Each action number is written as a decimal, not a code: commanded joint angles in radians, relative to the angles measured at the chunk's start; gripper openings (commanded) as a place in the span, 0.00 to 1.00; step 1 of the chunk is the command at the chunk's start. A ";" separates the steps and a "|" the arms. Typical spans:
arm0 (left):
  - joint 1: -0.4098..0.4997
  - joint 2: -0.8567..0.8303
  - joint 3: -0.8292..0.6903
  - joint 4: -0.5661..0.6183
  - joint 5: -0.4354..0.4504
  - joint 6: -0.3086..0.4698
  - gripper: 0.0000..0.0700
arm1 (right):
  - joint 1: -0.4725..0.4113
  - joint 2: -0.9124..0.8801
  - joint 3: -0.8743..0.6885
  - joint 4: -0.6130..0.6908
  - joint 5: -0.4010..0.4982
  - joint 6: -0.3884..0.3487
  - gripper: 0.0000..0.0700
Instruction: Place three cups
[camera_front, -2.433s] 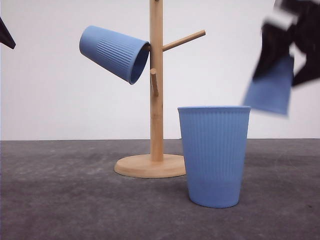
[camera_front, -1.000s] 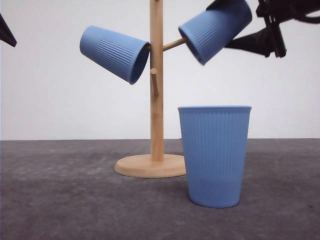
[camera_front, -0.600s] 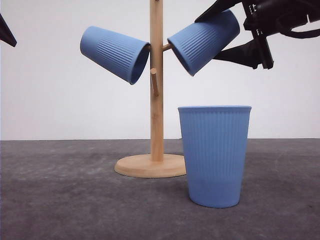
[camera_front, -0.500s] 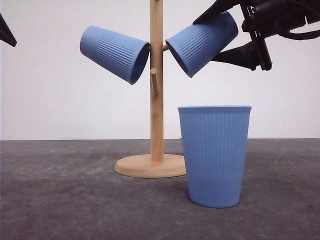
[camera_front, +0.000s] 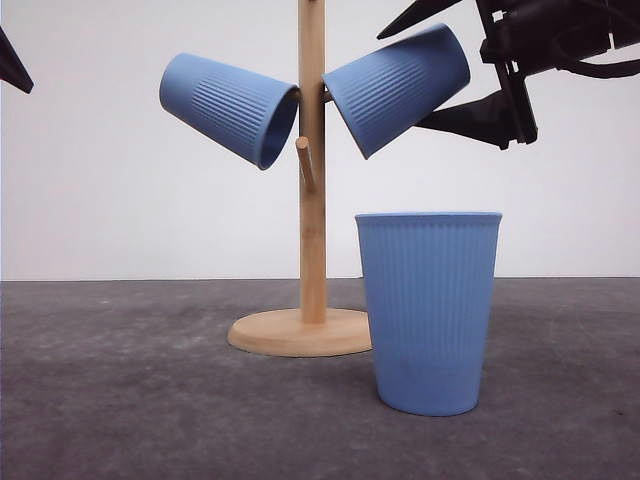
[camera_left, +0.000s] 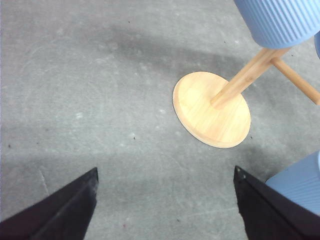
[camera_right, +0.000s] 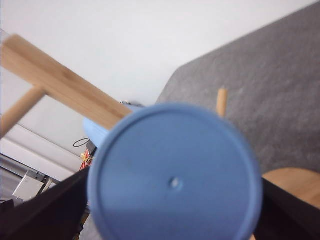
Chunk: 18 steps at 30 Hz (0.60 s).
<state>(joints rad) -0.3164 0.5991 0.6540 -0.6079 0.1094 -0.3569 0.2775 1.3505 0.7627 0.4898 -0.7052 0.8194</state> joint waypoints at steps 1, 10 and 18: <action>-0.003 0.002 0.006 0.010 -0.002 -0.004 0.71 | 0.001 -0.014 -0.003 -0.006 -0.004 -0.012 0.83; -0.003 0.002 0.006 0.010 -0.002 -0.003 0.71 | -0.019 -0.133 -0.012 -0.284 -0.002 -0.179 0.83; -0.003 0.002 0.006 0.011 -0.002 -0.003 0.71 | -0.019 -0.220 -0.013 -0.530 0.003 -0.319 0.83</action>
<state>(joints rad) -0.3164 0.5991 0.6540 -0.6070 0.1094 -0.3592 0.2550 1.1276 0.7452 -0.0312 -0.7038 0.5525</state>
